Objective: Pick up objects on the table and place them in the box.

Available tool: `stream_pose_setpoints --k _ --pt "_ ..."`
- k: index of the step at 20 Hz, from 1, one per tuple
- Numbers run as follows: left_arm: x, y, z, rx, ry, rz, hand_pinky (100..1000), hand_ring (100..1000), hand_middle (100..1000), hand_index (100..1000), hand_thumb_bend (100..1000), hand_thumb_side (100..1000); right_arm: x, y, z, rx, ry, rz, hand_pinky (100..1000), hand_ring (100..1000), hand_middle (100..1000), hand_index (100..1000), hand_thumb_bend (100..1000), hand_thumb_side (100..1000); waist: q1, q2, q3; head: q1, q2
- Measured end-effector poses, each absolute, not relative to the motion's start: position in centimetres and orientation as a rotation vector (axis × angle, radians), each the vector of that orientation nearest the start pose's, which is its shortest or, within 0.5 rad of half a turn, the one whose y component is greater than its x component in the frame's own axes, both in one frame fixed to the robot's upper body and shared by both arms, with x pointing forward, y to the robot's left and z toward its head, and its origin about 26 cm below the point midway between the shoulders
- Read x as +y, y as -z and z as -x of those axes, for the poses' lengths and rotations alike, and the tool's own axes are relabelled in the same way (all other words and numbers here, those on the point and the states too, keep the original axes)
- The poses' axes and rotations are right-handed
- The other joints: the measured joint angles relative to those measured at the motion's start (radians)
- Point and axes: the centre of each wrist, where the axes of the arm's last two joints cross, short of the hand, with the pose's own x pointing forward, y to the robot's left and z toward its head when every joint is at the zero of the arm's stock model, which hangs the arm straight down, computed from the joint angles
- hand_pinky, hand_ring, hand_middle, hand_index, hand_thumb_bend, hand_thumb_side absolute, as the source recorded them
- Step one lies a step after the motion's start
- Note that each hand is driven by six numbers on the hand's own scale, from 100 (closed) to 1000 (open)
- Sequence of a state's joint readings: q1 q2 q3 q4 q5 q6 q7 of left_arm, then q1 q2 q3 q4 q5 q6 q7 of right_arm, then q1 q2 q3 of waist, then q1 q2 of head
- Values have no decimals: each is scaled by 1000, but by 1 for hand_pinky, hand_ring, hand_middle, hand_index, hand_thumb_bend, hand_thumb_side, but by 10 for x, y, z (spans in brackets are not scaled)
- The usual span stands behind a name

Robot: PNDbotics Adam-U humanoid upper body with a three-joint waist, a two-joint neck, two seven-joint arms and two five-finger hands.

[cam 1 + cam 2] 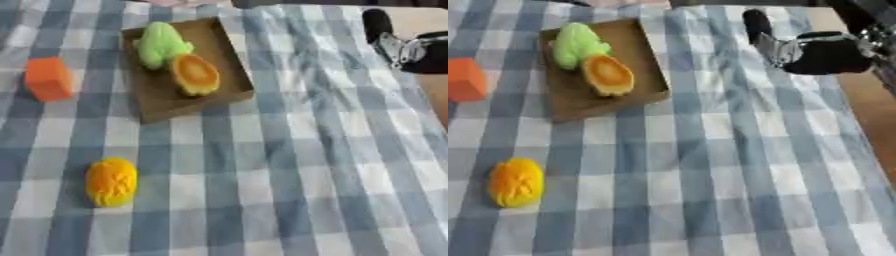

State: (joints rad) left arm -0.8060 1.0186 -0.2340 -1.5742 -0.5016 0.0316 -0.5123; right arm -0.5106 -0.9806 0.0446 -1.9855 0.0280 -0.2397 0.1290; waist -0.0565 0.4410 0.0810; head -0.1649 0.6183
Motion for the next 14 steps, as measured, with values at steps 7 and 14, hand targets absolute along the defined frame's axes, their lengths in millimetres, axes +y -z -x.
stream_pose_setpoints --k 7,14 --pt "336 -351 -381 -1473 1495 -1133 984 924 877 949 485 237 -309 -327 -291 3001 1646 -782 820 817 788 885 100 242 0 3 -2 1 -10" --pt "335 -354 -394 -1447 1494 -1134 1000 937 881 940 446 170 -309 -327 -291 3017 1630 -776 819 814 784 883 100 242 10 18 -19 1 -26"
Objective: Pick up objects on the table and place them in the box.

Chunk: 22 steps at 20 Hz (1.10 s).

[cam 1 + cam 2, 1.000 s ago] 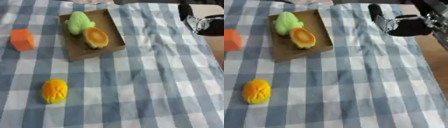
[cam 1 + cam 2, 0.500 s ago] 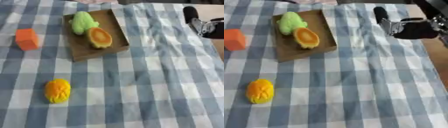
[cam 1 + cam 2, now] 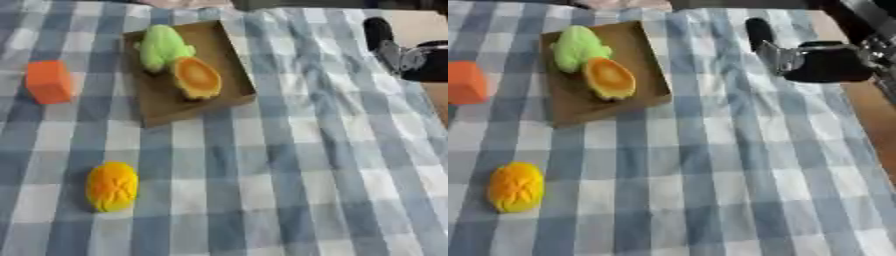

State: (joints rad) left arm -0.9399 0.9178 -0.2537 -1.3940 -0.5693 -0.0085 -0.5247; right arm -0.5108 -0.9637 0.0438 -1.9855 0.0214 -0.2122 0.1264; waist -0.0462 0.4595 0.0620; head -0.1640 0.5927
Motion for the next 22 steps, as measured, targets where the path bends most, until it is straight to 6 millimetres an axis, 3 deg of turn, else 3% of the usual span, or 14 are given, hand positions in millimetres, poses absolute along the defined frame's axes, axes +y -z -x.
stream_pose_setpoints --k 5,13,22 --pt "330 -347 -401 -1401 1560 -992 1000 939 893 947 496 302 -308 -327 -291 3020 1629 -780 819 812 782 882 100 239 3 17 -10 4 -14" --pt "319 -360 -403 -1388 1601 -927 1000 944 892 943 453 239 -306 -327 -292 3033 1623 -778 817 808 777 880 100 259 15 41 -23 16 -32" --pt "315 -358 -416 -1371 1578 -956 1000 945 895 943 389 200 -303 -328 -293 3037 1608 -777 816 804 772 876 100 275 21 70 -47 40 -58"
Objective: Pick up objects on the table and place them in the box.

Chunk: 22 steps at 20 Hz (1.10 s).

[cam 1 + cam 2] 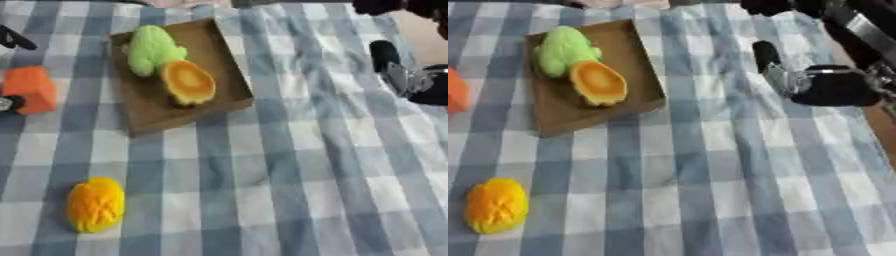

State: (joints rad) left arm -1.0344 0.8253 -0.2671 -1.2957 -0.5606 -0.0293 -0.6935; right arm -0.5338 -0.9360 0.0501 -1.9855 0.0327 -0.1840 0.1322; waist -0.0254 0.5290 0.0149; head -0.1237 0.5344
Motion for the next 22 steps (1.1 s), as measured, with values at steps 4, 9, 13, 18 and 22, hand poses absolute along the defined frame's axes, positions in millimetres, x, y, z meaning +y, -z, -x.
stream_pose_setpoints --k 4,9,13,18,22 --pt "314 -358 -422 -1376 1554 -975 1000 943 892 941 356 184 -302 -328 -293 3046 1602 -777 815 802 769 875 100 280 1 6 -9 11 -10" --pt "314 -353 -426 -1358 1553 -968 965 907 794 880 275 176 -302 -328 -293 3055 1598 -782 815 800 768 876 100 290 2 10 -13 17 -16" --pt "313 -354 -427 -1340 1556 -961 912 820 672 788 165 100 -304 -326 -293 3068 1594 -791 814 799 767 876 100 299 5 11 -14 17 -17" --pt "312 -355 -426 -1350 1537 -973 883 768 624 754 100 100 -305 -324 -293 3083 1584 -791 814 799 762 876 100 301 5 11 -14 17 -16" --pt "300 -364 -417 -1442 1530 -982 877 746 618 747 100 130 -306 -322 -293 3095 1583 -781 814 799 761 875 100 298 6 4 -15 11 -14"
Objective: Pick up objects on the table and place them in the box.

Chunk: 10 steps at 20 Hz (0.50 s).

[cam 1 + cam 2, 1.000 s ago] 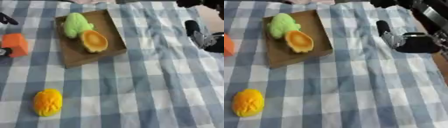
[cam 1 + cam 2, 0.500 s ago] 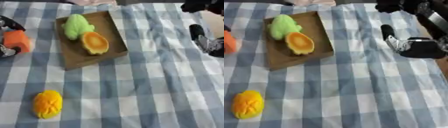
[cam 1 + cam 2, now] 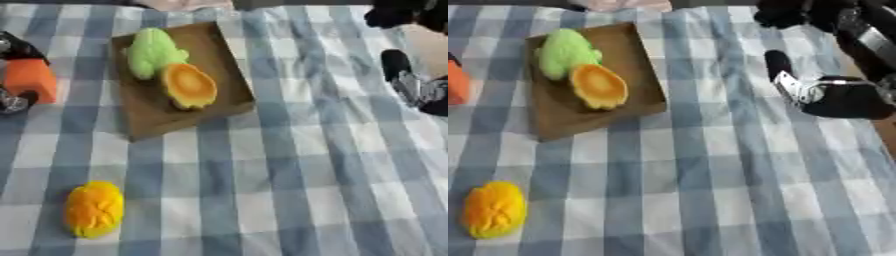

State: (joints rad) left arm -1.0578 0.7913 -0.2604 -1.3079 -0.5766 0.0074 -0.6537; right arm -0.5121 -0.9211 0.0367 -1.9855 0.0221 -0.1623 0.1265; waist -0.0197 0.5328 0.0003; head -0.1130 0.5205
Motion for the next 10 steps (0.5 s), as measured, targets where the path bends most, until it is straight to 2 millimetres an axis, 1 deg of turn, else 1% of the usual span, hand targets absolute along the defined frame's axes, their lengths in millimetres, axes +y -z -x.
stream_pose_setpoints --k 2,6,10 --pt "287 -375 -406 -1535 1540 -969 877 737 615 745 100 142 -307 -323 -293 3101 1577 -779 814 798 761 875 100 297 0 -9 1 -8 8" --pt "256 -400 -376 -1744 1579 -899 875 728 614 744 100 150 -307 -323 -293 3108 1573 -769 814 796 760 875 100 295 3 -27 3 -21 21" --pt "227 -404 -348 -1845 1673 -792 875 727 610 743 100 149 -307 -323 -293 3112 1573 -761 813 795 760 874 100 297 5 -36 5 -31 31"
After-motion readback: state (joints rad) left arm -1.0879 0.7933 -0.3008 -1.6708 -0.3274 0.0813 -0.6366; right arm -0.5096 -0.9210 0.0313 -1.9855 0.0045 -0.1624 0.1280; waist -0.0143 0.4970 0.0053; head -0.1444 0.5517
